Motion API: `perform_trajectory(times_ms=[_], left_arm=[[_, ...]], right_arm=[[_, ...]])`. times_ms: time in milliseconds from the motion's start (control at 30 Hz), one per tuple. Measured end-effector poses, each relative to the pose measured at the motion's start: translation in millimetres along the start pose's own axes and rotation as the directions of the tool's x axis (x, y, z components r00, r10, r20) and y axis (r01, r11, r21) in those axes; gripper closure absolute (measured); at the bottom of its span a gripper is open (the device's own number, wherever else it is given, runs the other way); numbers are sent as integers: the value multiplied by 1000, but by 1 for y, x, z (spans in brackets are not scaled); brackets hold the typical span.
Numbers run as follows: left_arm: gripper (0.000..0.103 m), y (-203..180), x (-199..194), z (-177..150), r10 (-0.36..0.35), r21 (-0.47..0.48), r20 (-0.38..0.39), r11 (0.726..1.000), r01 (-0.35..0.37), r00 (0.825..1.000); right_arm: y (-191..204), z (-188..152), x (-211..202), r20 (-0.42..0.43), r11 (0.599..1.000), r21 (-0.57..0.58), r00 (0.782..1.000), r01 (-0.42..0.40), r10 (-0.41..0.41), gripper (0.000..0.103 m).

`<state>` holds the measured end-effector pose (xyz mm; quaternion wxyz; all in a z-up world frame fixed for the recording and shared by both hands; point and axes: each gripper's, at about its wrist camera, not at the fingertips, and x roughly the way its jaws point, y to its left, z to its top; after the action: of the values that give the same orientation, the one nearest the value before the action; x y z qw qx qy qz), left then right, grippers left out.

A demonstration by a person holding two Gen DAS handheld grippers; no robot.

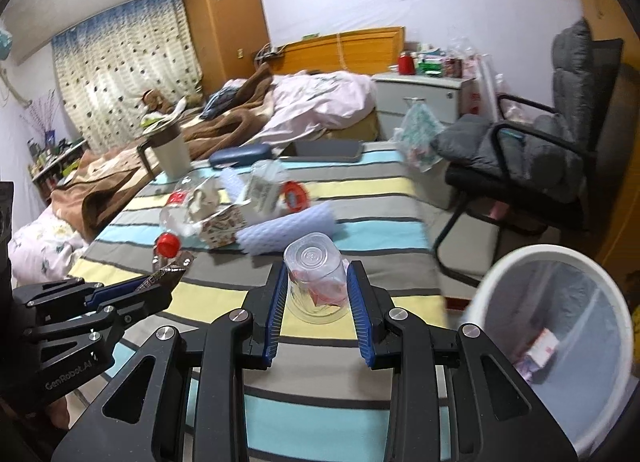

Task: Collect trash
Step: 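Carry the wrapper and cup over the white trash bin with both grippers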

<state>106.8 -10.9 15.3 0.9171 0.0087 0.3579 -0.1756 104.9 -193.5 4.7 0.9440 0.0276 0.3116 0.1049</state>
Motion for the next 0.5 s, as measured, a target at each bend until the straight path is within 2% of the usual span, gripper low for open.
perform_trajectory(times_ms=[500], left_arm=[[87, -92, 19, 29, -140, 137, 13, 981, 137, 990]], right_arm=[[-66, -8, -39, 45, 982, 108, 986, 157, -163, 70]])
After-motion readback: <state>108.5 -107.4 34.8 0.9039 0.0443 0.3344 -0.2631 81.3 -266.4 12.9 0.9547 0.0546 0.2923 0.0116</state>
